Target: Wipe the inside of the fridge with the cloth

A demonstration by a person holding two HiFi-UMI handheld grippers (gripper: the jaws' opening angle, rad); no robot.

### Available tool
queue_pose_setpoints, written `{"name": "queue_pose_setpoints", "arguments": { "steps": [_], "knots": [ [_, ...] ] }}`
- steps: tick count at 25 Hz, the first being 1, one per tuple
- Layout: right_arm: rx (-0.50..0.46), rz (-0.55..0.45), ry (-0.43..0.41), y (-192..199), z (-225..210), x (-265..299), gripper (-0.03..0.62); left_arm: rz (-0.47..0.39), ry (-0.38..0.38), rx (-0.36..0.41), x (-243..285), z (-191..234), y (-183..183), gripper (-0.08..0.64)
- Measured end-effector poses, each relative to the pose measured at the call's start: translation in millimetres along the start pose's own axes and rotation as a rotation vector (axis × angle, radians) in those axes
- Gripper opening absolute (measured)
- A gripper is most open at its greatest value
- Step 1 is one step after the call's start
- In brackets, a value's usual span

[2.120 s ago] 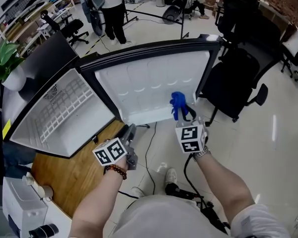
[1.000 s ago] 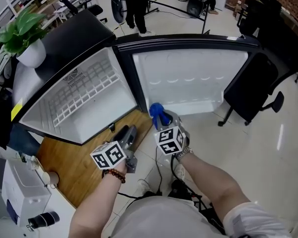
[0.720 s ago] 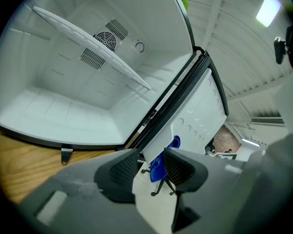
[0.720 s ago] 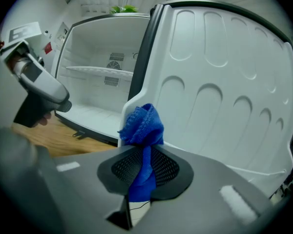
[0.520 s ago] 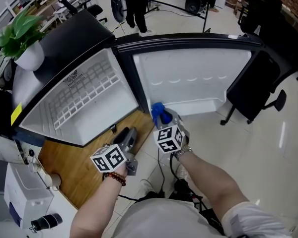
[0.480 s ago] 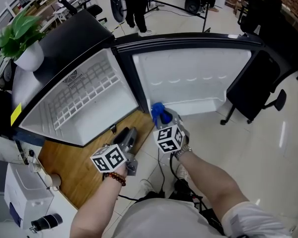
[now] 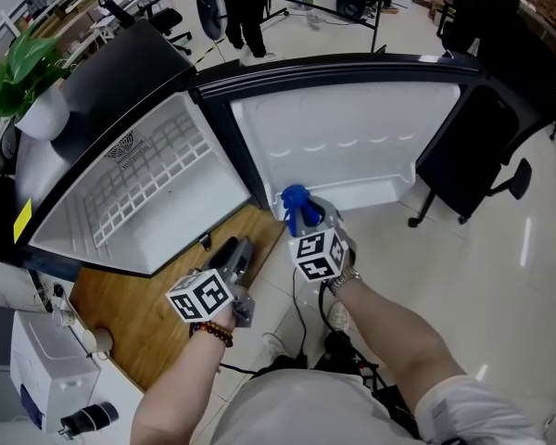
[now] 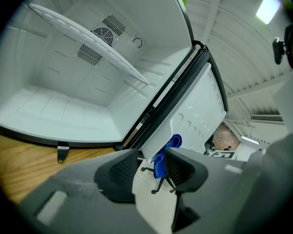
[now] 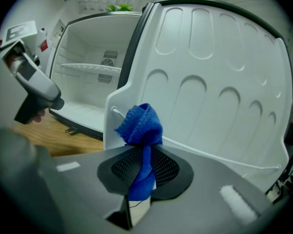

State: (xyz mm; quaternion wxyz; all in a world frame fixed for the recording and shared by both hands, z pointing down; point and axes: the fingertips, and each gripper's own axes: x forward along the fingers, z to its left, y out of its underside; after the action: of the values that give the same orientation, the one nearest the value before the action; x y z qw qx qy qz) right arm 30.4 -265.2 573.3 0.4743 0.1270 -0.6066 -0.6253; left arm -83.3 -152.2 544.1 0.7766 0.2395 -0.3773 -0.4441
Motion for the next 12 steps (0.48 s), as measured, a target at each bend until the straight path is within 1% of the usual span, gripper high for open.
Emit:
{"name": "queue_pose_setpoints", "arguments": {
  "steps": [12],
  "knots": [
    [0.009, 0.026, 0.075, 22, -50, -16, 0.049, 0.017, 0.018, 0.007, 17, -15, 8, 0.178]
  ]
}}
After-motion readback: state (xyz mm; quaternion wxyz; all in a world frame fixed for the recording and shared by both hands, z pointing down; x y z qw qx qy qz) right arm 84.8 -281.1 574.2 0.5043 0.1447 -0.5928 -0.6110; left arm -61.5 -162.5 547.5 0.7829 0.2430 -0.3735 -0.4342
